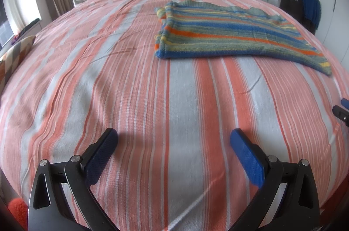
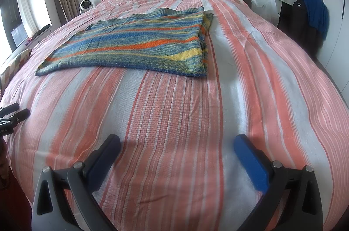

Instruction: Fold small clothes

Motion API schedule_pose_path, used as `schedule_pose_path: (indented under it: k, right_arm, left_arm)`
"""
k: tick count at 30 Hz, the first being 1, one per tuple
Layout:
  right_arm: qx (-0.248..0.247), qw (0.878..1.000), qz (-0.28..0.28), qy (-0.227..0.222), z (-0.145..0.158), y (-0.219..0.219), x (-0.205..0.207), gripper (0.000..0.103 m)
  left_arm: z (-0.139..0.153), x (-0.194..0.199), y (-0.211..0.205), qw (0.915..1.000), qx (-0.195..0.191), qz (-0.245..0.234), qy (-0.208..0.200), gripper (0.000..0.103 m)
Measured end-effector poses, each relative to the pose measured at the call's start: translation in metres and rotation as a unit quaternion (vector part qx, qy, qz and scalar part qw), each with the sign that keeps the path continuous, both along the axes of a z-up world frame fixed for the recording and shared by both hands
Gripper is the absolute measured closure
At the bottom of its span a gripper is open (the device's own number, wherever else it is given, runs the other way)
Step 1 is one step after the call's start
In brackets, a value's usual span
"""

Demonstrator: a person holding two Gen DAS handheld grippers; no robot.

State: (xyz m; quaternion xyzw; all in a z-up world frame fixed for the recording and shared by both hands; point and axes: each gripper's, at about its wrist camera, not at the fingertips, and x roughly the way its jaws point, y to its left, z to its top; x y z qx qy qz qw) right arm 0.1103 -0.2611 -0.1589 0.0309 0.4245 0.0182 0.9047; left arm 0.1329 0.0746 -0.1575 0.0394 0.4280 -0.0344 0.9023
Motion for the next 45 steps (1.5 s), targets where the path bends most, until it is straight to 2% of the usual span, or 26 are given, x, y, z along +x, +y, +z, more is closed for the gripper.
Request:
schedule_pose_path:
  k: [20, 25, 27, 30, 33, 35, 37, 39, 42, 44, 45]
  right_arm:
    - [-0.002, 1.0, -0.001, 0.0, 0.001, 0.001, -0.001, 0.0]
    - [0.007, 1.0, 0.008, 0.022, 0.018, -0.004, 0.003, 0.001]
    - [0.028, 0.999, 0.023, 0.007, 0.041, -0.017, 0.016, 0.001]
    - [0.031, 0.999, 0.02, -0.004, 0.074, -0.04, 0.051, 0.001]
    - [0.081, 0.997, 0.006, 0.013, 0.095, -0.07, 0.104, 0.001]
    - [0.128, 0.991, 0.005, 0.041, 0.097, -0.085, 0.14, 0.004]
    - [0.182, 0.979, 0.024, 0.086, 0.087, -0.094, 0.173, 0.017]
    - [0.216, 0.968, 0.037, 0.12, 0.076, -0.098, 0.193, 0.029]
    - [0.239, 0.961, 0.043, 0.133, 0.062, -0.103, 0.208, 0.033]
    - [0.258, 0.956, 0.042, 0.135, 0.052, -0.108, 0.215, 0.036]
    - [0.263, 0.954, 0.04, 0.138, 0.047, -0.112, 0.219, 0.038]
  left_arm:
    - [0.0, 0.0, 0.0, 1.0, 0.0, -0.002, 0.001, 0.001]
    - [-0.003, -0.003, 0.001, 0.9999, -0.002, -0.011, -0.003, 0.001]
    - [-0.004, -0.005, 0.001, 0.9999, -0.003, -0.01, -0.008, 0.001]
    - [-0.002, -0.006, 0.002, 0.9999, -0.003, -0.007, -0.007, 0.001]
    - [0.01, -0.011, -0.003, 0.9998, -0.009, -0.02, -0.003, 0.002]
    - [0.025, -0.019, -0.018, 0.9979, -0.006, -0.059, -0.027, 0.002]
    - [0.041, -0.023, -0.046, 0.992, 0.008, -0.116, -0.051, 0.002]
    - [0.051, -0.02, -0.083, 0.9814, 0.022, -0.181, -0.061, 0.002]
    - [0.056, -0.006, -0.144, 0.9621, 0.033, -0.262, -0.067, 0.002]
    - [0.049, 0.01, -0.188, 0.9487, 0.036, -0.308, -0.06, 0.002]
    - [0.042, 0.02, -0.21, 0.9434, 0.043, -0.325, -0.051, 0.006]
